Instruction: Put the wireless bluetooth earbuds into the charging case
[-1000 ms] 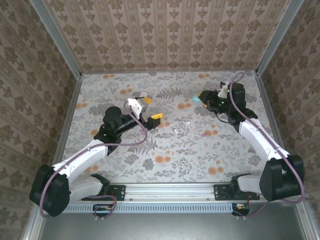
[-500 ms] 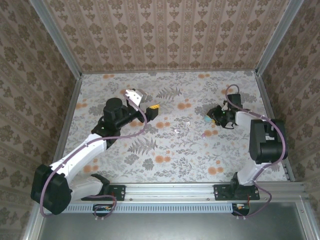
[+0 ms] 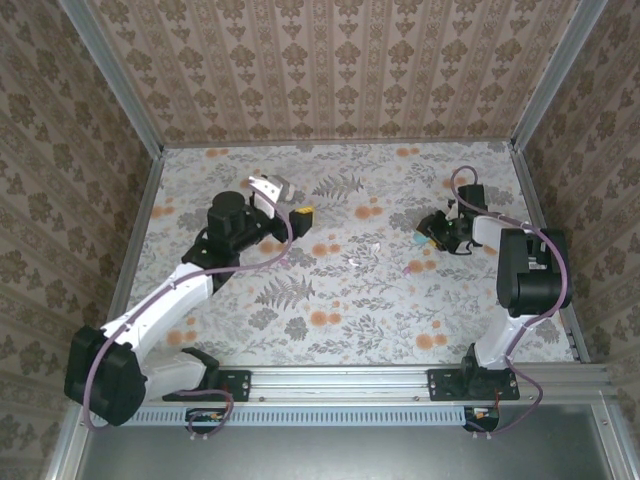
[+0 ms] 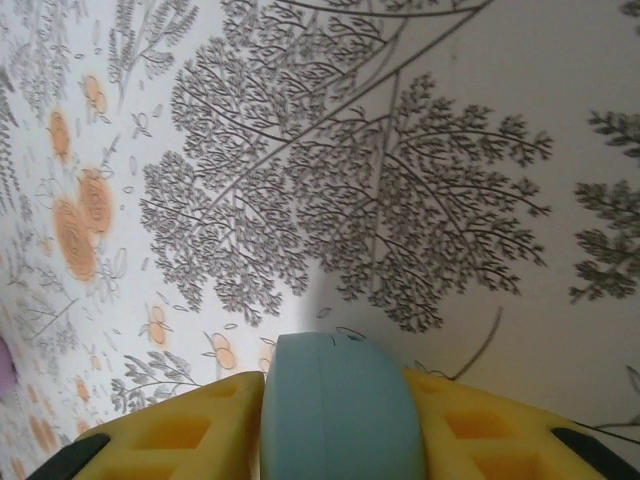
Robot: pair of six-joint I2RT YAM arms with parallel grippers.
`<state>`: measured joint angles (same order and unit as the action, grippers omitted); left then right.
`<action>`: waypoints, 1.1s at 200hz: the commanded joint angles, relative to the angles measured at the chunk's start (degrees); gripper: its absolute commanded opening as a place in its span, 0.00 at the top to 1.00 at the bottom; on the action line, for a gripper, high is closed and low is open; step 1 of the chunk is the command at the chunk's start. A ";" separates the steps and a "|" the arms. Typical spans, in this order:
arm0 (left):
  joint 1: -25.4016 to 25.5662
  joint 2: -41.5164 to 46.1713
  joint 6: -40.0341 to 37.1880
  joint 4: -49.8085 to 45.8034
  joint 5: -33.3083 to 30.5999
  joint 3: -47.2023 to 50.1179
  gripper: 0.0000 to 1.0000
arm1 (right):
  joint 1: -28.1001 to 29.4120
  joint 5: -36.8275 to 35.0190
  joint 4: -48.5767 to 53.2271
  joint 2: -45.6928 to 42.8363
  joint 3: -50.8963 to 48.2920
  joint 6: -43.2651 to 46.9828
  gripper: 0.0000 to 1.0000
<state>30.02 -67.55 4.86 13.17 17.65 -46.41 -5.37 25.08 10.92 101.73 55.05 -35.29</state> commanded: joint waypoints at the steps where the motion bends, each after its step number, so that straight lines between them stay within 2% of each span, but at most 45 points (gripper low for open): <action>1: -2.20 -3.01 4.69 -7.92 -3.82 -4.20 0.22 | -0.77 -2.66 5.45 -1.30 1.64 3.81 0.57; 31: -7.03 -7.89 8.14 -16.62 -4.31 -8.26 0.25 | -1.30 -4.12 6.66 -2.51 1.37 4.93 0.53; 58: -10.08 -11.07 8.58 -20.60 -4.42 -10.26 0.24 | -1.58 -4.25 8.15 -3.14 1.94 5.85 0.46; 86: -12.46 -15.98 5.05 -28.98 -5.24 -15.70 0.22 | -1.58 -5.14 9.66 -4.24 2.16 6.84 0.33; 129: -13.87 -23.06 -1.12 -36.44 -5.73 -21.66 0.20 | -1.58 -10.25 14.05 -7.26 3.21 7.95 0.27; 177: -14.81 -32.36 -12.40 -41.43 -0.98 -26.63 0.18 | -1.49 -10.50 15.11 -19.33 0.88 6.60 0.22; 220: -15.04 -42.25 -16.30 -49.69 -3.02 -34.53 0.20 | 0.41 -6.38 16.66 -30.71 -0.67 3.46 0.20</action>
<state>15.33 -105.21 -6.37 -28.84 14.76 -75.22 -6.42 16.08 24.58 76.27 55.99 -29.80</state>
